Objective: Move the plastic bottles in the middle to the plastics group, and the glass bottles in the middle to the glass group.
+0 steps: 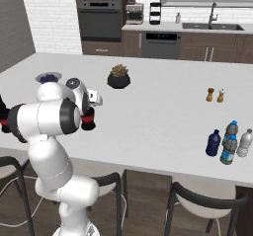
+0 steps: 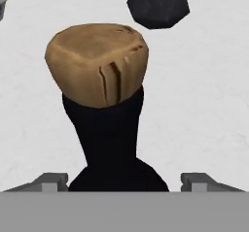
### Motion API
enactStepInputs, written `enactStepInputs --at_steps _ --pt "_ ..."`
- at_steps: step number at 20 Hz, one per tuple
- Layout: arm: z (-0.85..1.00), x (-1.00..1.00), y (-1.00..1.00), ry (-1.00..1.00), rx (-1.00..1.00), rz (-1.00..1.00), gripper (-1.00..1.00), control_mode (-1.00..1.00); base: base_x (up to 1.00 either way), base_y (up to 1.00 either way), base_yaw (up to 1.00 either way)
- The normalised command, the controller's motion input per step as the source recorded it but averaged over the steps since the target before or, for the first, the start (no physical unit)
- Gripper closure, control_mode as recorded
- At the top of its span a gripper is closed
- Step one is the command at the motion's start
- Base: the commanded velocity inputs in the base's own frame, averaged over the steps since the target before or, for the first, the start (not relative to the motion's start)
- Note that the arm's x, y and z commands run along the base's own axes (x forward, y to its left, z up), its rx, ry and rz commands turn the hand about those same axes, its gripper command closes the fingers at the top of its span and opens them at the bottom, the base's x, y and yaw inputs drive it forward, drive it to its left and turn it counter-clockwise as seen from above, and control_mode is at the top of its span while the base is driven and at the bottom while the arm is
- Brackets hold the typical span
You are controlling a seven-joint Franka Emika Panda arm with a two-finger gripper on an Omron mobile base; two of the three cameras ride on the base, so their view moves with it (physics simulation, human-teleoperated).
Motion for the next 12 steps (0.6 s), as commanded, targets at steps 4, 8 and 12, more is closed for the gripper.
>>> enactStepInputs --at_steps 4,8,12 --pt "-0.01 0.0 0.0 -0.1 0.0 0.0 1.0 -1.0 0.0 0.0 0.0" --pt "0.02 -0.15 0.01 -0.2 0.0 0.05 1.0 -1.0 0.0 0.0 0.0" --pt "0.23 -0.56 0.14 -0.13 0.0 0.14 1.0 -1.0 0.0 0.0 0.0"
